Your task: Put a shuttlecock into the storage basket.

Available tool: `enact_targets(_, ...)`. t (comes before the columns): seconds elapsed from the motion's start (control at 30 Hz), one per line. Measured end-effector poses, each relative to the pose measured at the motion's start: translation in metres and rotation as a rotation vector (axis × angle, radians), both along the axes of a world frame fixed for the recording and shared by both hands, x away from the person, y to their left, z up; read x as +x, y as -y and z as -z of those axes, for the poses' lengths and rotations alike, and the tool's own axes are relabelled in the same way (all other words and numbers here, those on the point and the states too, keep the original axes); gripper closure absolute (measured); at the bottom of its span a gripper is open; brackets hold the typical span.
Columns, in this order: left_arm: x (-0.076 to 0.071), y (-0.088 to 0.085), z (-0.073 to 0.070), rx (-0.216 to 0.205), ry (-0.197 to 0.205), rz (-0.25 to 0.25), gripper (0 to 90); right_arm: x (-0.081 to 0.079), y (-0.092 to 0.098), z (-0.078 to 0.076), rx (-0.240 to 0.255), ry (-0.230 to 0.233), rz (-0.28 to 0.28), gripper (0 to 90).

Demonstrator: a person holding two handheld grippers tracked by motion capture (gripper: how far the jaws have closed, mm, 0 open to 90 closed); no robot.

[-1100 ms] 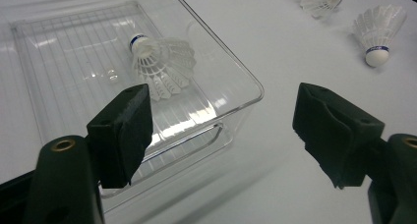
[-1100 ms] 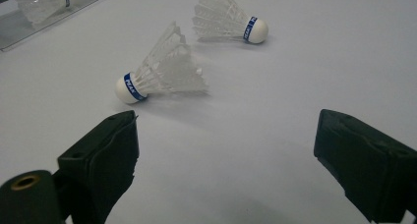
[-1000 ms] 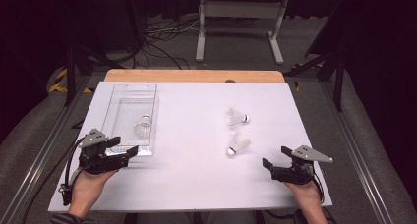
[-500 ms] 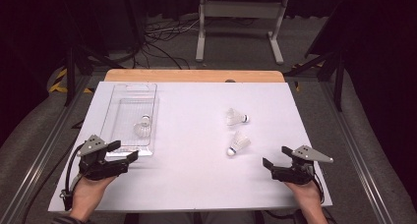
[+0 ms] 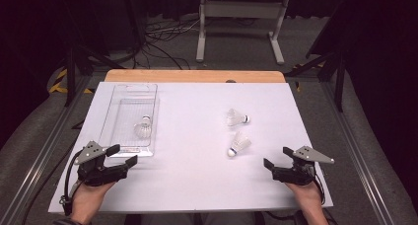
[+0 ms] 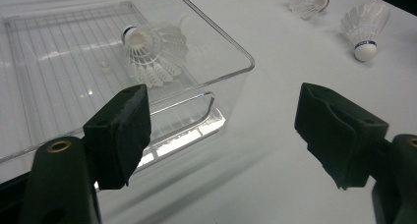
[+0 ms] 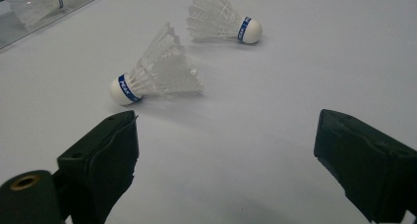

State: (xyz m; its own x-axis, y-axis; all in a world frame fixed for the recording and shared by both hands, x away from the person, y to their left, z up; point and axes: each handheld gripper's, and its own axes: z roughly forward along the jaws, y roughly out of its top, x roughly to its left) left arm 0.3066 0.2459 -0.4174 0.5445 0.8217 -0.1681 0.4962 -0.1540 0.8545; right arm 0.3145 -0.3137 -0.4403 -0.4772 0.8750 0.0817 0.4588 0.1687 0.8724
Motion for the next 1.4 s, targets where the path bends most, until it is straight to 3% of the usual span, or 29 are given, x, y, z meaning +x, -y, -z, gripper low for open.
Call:
enact_targets(0.77,-0.002,0.0,0.012,0.009,-0.012,0.019,22.4,-0.001,0.0,-0.001,0.007,0.004,0.005,10.5)
enact_targets(1.4,-0.002,0.001,0.013,0.001,-0.013,0.013,22.5,-0.003,-0.001,-0.006,0.01,0.048,0.004,10.3)
